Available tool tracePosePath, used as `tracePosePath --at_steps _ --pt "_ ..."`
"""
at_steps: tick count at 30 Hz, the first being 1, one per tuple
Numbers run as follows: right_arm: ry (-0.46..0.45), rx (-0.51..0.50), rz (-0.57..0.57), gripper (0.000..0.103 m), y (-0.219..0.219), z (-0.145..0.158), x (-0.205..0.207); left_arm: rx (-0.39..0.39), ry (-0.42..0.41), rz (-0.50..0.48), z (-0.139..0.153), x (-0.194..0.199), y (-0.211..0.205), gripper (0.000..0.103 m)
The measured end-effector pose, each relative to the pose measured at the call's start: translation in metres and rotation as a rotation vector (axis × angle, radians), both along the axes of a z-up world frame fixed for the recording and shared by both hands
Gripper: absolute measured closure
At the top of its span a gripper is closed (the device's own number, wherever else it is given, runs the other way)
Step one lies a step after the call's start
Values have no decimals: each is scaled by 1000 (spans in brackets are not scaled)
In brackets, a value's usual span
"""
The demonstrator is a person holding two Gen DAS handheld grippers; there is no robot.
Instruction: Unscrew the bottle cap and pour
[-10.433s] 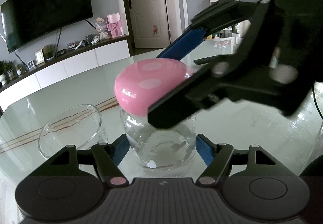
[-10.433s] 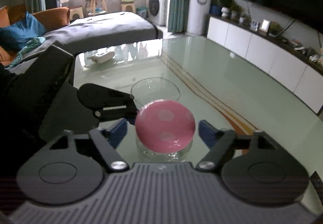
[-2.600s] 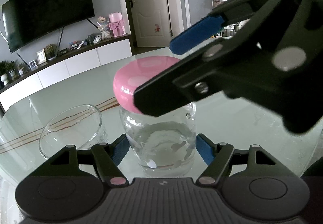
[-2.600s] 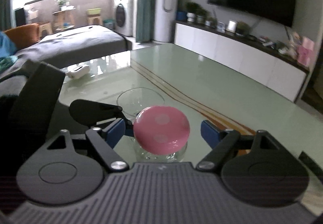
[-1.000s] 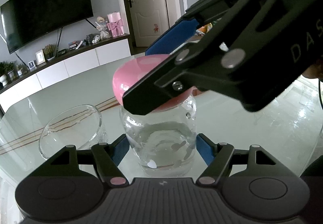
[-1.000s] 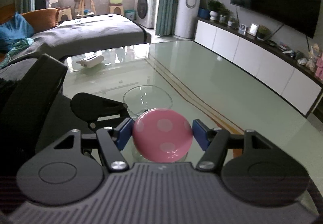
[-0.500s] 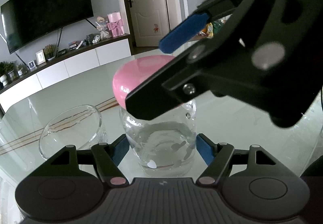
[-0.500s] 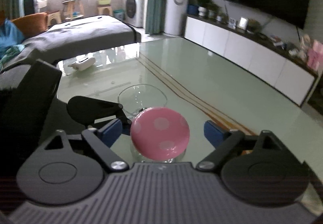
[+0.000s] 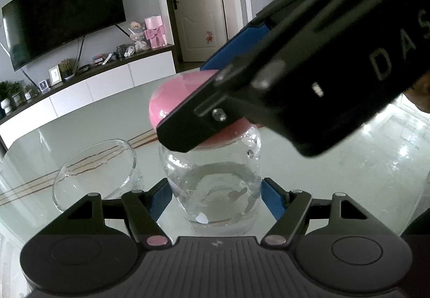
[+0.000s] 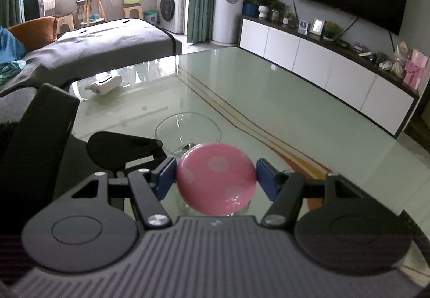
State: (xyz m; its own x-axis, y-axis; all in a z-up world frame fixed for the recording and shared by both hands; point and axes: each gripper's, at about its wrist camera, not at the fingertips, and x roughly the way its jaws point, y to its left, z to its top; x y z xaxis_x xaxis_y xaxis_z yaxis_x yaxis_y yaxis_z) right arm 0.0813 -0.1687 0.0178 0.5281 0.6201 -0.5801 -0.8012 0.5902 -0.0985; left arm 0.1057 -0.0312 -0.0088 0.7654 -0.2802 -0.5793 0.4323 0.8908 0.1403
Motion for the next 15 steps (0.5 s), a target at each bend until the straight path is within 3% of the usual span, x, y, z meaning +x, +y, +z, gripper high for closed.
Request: tracePosePath --at_steps 15 --pt "0 -14 48 38 -4 1 0 1 -3 1 -4 -6 -2 28"
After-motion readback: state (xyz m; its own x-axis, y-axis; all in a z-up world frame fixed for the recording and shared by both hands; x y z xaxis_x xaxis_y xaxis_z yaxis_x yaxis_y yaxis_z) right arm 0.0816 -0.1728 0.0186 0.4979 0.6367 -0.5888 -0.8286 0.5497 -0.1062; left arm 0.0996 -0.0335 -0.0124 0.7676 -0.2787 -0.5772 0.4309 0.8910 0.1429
